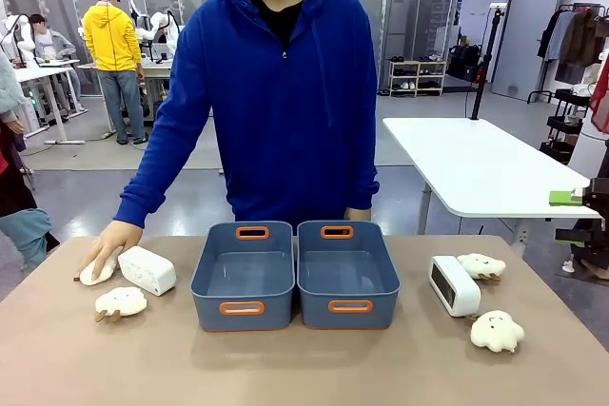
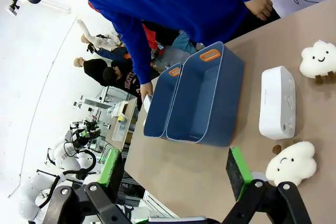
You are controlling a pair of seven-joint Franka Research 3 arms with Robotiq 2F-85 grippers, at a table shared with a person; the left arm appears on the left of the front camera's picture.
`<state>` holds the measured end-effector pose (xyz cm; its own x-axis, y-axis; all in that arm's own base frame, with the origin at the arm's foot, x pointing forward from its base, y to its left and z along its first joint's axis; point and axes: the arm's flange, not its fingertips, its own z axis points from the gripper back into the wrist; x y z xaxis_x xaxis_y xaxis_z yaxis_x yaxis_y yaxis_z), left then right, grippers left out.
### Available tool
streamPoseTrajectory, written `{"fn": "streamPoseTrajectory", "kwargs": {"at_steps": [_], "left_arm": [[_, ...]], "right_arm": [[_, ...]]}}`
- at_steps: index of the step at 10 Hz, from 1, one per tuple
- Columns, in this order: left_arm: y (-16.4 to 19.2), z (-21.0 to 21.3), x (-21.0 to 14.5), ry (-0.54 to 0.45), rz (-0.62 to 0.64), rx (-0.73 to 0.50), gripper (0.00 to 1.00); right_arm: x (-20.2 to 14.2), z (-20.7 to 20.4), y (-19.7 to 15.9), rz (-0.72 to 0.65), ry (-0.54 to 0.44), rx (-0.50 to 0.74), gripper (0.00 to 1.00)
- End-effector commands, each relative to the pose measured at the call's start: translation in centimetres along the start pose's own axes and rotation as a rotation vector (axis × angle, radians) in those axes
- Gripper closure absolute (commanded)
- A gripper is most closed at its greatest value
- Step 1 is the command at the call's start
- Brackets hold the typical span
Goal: Sort the digital clocks into the basket.
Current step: Pick up the Digital clock from the table and place it into the empty Plastic storage basket.
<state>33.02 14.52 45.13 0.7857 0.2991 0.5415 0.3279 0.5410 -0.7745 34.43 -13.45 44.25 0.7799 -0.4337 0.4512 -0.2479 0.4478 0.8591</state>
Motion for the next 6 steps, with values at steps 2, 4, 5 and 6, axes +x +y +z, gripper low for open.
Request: {"fn": "streamPoseTrajectory", "kwargs": {"at_steps": [2,4,5,6], "left_arm": [[-0.09,0.0,0.0,-0.001,-0.006,-0.014,0.0],[-0.09,0.0,0.0,-0.001,-0.006,-0.014,0.0],[-0.09,0.0,0.0,-0.001,-0.006,-0.014,0.0],[-0.09,0.0,0.0,-0.001,-0.006,-0.014,0.0]], "right_arm": [[0.12,-0.08,-0.03,0.002,-0.007,0.01,0.0],[0.12,-0.08,-0.03,0.002,-0.007,0.01,0.0],[0.12,-0.08,-0.03,0.002,-0.007,0.01,0.0],[0.12,-0.08,-0.03,0.002,-0.007,0.01,0.0]]}}
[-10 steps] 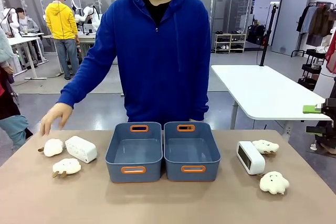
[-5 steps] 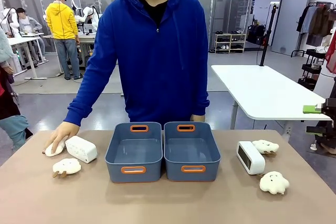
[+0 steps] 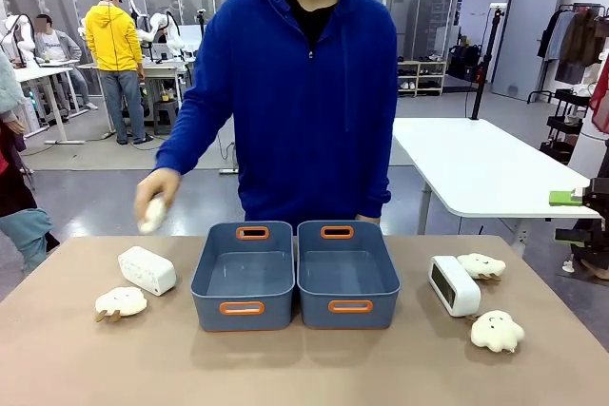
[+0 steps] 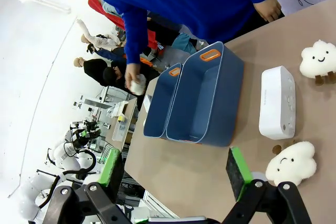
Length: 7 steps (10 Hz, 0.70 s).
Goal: Sort the digital clocks into the basket.
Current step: Pick up the Digital clock from the table and place it into the empty Plastic storage basket.
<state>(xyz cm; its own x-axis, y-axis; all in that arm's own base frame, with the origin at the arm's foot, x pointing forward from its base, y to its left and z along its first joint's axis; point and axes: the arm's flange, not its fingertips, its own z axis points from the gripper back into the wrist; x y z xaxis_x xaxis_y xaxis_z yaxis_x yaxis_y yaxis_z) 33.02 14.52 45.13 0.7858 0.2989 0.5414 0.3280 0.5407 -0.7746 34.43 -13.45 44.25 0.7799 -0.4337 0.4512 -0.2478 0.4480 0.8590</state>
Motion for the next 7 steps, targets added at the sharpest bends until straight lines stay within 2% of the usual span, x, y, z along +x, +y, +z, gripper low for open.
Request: {"fn": "streamPoseTrajectory", "kwargs": {"at_steps": [1,5,6,7], "left_arm": [[-0.1,0.0,0.0,-0.001,-0.006,-0.013,0.0],[-0.1,0.0,0.0,-0.001,-0.006,-0.013,0.0],[-0.1,0.0,0.0,-0.001,-0.006,-0.013,0.0],[-0.1,0.0,0.0,-0.001,-0.006,-0.013,0.0]], "right_arm": [[0.1,-0.1,0.0,0.002,-0.007,0.011,0.0],[0.0,0.0,0.0,0.0,0.0,0.0,0.0],[0.3,-0.5,1.9,0.079,0.077,-0.042,0.0],[1.0,-0.8,3.4,0.116,0.104,-0.061,0.0]]}}
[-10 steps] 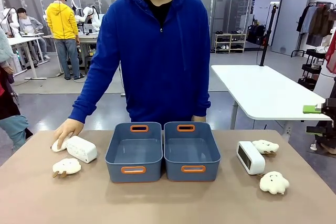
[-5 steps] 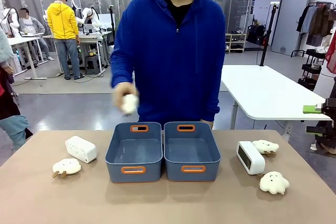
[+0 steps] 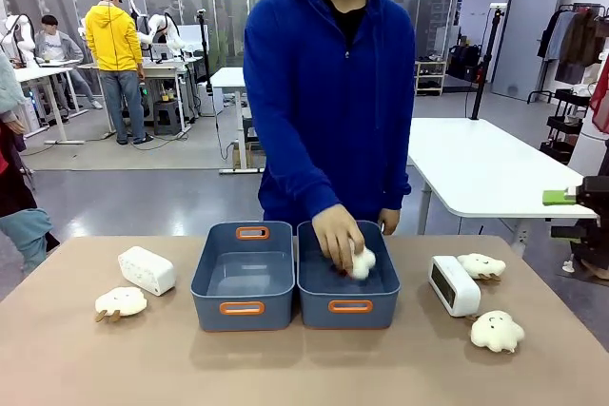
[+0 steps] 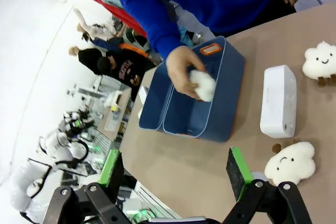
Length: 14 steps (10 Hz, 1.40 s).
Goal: Sort the digital clocks into the basket.
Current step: Pick up the Digital clock from the table and place it into the empty Plastic storage basket.
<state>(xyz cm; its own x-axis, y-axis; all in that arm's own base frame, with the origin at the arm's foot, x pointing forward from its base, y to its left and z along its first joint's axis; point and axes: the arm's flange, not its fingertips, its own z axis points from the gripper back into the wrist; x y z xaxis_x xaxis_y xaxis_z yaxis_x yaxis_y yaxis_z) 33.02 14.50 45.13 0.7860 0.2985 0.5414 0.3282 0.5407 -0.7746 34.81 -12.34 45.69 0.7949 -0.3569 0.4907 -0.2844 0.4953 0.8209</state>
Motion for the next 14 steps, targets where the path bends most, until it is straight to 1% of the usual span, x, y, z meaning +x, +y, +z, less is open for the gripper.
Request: {"fn": "streamPoseTrajectory", "kwargs": {"at_steps": [1,4,5,6,7,8,9,10,11,12,14], "left_arm": [[-0.1,0.0,0.0,-0.001,-0.006,-0.013,0.0],[-0.1,0.0,0.0,-0.001,-0.006,-0.013,0.0],[-0.1,0.0,0.0,-0.001,-0.006,-0.013,0.0],[-0.1,0.0,0.0,-0.001,-0.006,-0.013,0.0],[-0.1,0.0,0.0,-0.001,-0.006,-0.013,0.0],[-0.1,0.0,0.0,-0.001,-0.006,-0.013,0.0],[-0.1,0.0,0.0,-0.001,-0.006,-0.013,0.0],[-0.1,0.0,0.0,-0.001,-0.006,-0.013,0.0],[-0.1,0.0,0.0,-0.001,-0.006,-0.013,0.0],[-0.1,0.0,0.0,-0.001,-0.006,-0.013,0.0],[-0.1,0.0,0.0,-0.001,-0.006,-0.013,0.0]], "right_arm": [[1.1,0.0,2.2,0.059,0.052,-0.038,0.0],[1.5,-1.0,2.4,0.079,0.11,-0.098,0.0],[1.6,-1.4,2.6,0.079,0.112,-0.099,0.0],[2.1,-2.5,2.8,0.109,0.131,-0.209,0.0],[2.9,-4.4,3.6,0.143,0.216,-0.326,0.0],[3.6,-6.6,4.7,0.161,0.271,-0.393,0.0],[3.7,-8.7,5.2,0.153,0.381,-0.467,0.0],[4.1,-11.3,4.9,0.14,0.456,-0.529,0.0],[4.3,-13.9,3.7,0.12,0.484,-0.573,0.0],[4.0,-16.1,2.0,0.148,0.491,-0.675,0.0],[3.1,-18.6,-0.7,0.184,0.507,-0.74,0.0]]}}
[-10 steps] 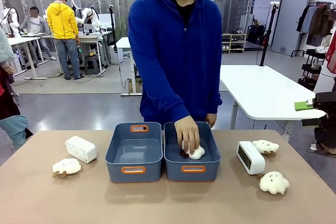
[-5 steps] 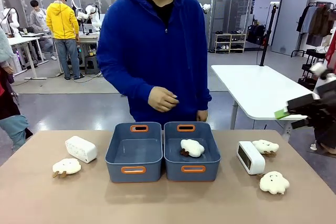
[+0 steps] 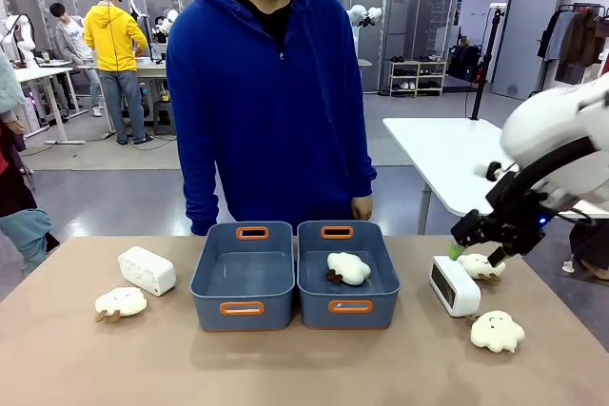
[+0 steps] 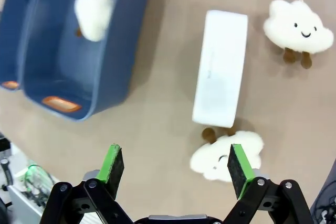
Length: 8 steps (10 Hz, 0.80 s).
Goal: Sort the digital clocks into the basket.
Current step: Pick up the Digital clock from the table and place it into the empty Plastic storage basket.
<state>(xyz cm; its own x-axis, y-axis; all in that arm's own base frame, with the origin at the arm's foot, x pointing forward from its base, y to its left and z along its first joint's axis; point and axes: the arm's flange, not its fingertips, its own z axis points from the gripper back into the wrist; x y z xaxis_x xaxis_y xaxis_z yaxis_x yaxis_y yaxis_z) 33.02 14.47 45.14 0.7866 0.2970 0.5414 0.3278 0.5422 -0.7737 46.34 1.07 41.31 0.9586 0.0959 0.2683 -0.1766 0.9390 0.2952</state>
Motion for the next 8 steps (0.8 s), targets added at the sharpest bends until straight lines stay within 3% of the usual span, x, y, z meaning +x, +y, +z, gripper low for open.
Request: {"fn": "streamPoseTrajectory", "kwargs": {"at_steps": [1,4,7,8], "left_arm": [[0.0,0.0,0.0,-0.003,-0.005,-0.015,0.0],[0.0,0.0,0.0,-0.003,-0.005,-0.015,0.0],[0.0,0.0,0.0,-0.003,-0.005,-0.015,0.0],[0.0,0.0,0.0,-0.003,-0.005,-0.015,0.0]], "right_arm": [[1.1,-1.5,-0.6,-0.004,-0.013,-0.083,0.0],[1.4,-6.2,-1.3,0.006,-0.017,-0.165,0.0],[1.0,-9.5,-1.4,-0.029,-0.081,-0.196,0.0],[1.2,-10.2,-1.4,-0.021,-0.105,-0.211,0.17]]}}
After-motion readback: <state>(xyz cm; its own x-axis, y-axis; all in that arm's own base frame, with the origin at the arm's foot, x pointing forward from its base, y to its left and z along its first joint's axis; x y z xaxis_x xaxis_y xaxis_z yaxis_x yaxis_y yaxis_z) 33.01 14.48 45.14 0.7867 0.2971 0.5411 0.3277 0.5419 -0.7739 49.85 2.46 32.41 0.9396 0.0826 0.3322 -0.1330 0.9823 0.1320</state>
